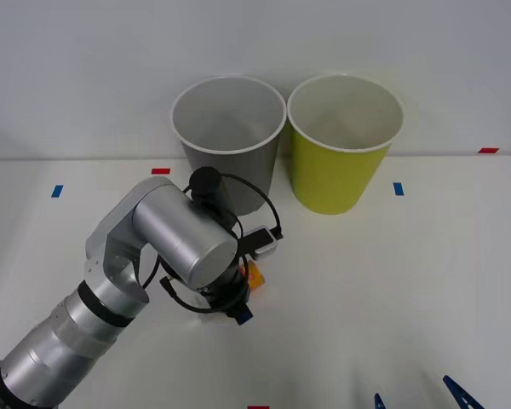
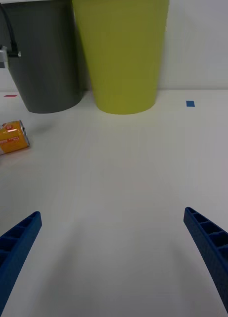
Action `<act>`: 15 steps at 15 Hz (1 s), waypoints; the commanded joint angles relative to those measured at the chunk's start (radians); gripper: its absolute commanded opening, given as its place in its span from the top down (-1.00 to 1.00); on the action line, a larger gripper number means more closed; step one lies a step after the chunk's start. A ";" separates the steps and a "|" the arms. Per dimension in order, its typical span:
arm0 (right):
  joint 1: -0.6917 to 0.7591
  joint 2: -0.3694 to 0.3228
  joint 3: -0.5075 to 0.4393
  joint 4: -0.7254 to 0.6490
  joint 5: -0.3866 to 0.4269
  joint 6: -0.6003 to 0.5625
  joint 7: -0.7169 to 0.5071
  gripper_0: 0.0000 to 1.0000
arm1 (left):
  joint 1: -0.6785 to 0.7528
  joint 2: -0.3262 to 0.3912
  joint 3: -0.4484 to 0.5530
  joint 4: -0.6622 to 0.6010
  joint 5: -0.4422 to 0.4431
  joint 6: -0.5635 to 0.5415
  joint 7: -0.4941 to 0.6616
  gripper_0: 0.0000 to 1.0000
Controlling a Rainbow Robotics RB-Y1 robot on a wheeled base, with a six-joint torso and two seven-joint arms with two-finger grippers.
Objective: Put cans in the gray bin and PET bottles in the light green bin.
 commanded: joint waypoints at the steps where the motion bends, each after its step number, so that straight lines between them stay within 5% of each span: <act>1: 0.000 0.000 0.000 0.000 0.000 0.000 0.000 -1.00 | -0.022 -0.030 0.005 0.050 -0.022 -0.001 0.004 -0.75; 15: 0.000 0.000 0.000 0.000 0.000 0.000 0.000 -1.00 | -0.025 -0.102 0.031 0.122 -0.078 -0.009 0.007 -0.74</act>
